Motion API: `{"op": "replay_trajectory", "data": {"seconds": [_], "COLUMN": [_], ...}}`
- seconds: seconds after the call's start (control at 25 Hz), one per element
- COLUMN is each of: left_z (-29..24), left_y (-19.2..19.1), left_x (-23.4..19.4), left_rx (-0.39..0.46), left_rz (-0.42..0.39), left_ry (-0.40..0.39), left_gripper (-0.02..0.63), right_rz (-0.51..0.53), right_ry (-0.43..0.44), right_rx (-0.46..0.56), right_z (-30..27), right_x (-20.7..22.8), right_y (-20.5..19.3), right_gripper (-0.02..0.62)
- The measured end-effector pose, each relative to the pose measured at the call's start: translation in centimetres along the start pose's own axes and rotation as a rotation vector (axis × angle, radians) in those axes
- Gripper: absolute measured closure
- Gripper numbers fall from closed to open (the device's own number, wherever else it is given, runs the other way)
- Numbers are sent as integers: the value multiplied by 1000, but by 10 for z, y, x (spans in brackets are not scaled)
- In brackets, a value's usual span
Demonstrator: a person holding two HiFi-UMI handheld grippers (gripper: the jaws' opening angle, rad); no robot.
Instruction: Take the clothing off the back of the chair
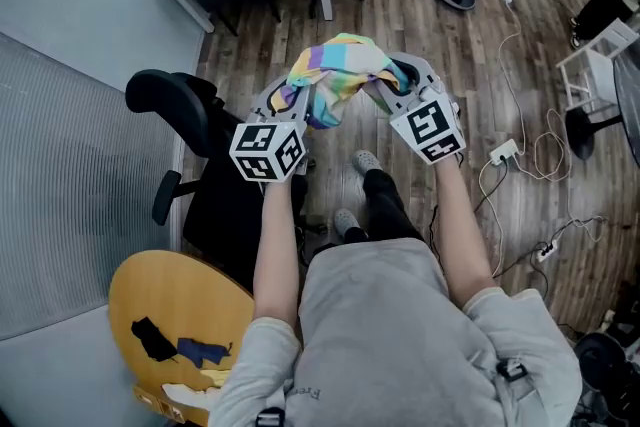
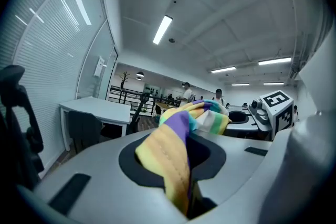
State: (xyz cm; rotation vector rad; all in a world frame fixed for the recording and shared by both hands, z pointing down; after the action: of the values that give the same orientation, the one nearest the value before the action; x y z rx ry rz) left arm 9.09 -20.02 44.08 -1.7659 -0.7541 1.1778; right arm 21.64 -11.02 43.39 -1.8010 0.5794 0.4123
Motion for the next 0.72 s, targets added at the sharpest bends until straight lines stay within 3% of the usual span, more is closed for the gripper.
{"op": "replay_trajectory", "data": {"seconds": [0.4, 0.72], "left_z": [8, 13], "left_y": [-74, -109], "left_x": [7, 6], "left_rx": [-96, -158], "left_rz": [65, 47], "left_ry": [-10, 44], "left_gripper": [515, 515], "right_rz": [-177, -329], "right_ry": [-40, -27], "right_rx": [-88, -129], "right_z": [25, 29], "right_x": [-52, -83], "right_y": [-50, -82], "right_gripper": [491, 491]}}
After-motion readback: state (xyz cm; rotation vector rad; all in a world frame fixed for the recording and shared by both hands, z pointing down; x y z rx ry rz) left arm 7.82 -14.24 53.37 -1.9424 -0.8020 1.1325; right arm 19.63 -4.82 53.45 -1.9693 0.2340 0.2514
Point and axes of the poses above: the fingertips, and each gripper's own axes: z backward along the fingers, x to its right, y out of its top, the point moved 3 cm from there along z, backward along the fingers, and after that the axes turned 12 degrees about z, right-handed, at the moved point
